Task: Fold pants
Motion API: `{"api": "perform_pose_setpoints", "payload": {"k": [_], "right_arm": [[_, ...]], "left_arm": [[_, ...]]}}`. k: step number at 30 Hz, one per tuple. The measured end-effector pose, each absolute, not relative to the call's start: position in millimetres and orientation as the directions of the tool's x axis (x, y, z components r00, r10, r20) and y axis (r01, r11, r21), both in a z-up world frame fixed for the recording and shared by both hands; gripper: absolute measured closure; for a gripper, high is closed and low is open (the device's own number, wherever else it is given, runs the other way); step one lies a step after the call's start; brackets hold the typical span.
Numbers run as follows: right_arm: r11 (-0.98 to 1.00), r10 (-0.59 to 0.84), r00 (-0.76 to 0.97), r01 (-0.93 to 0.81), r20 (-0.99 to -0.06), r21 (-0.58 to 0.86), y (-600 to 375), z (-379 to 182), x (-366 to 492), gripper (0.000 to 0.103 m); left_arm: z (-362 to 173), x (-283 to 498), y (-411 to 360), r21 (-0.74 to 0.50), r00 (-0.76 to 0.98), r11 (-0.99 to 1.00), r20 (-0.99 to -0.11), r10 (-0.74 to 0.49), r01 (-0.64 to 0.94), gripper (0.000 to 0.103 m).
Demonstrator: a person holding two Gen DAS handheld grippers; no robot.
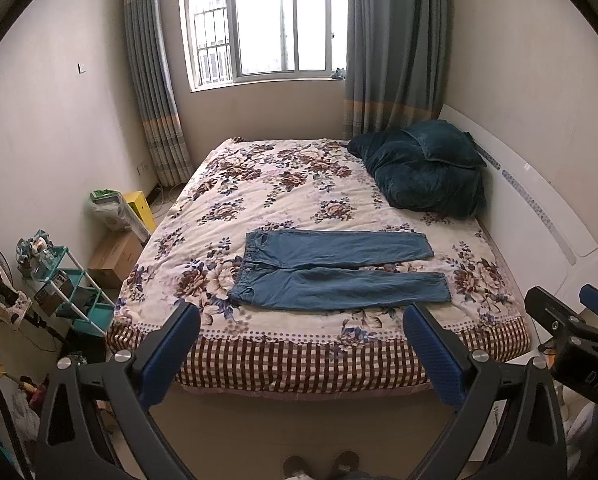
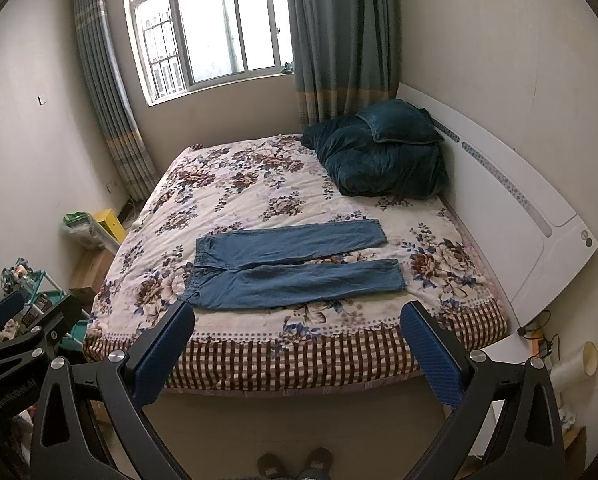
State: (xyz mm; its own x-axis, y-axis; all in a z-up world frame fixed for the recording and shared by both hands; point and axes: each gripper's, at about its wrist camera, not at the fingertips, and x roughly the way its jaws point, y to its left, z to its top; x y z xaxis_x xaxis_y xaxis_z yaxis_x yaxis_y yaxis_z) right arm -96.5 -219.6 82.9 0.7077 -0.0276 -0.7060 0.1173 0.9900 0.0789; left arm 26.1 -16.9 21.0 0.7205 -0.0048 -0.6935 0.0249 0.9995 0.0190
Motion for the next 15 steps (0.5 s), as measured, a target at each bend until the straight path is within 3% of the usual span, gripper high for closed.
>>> {"api": "perform_pose_setpoints", "payload": {"k": [15], "right_arm": [[0.990, -0.031, 0.711, 0.120, -0.703, 0.077, -221.7, 85.4, -95.1, 0.000]], "left_arm": [[21.3, 24.5, -12.8, 0.014, 0.726, 1.000, -0.688, -0.007, 0.023, 0.000]]}}
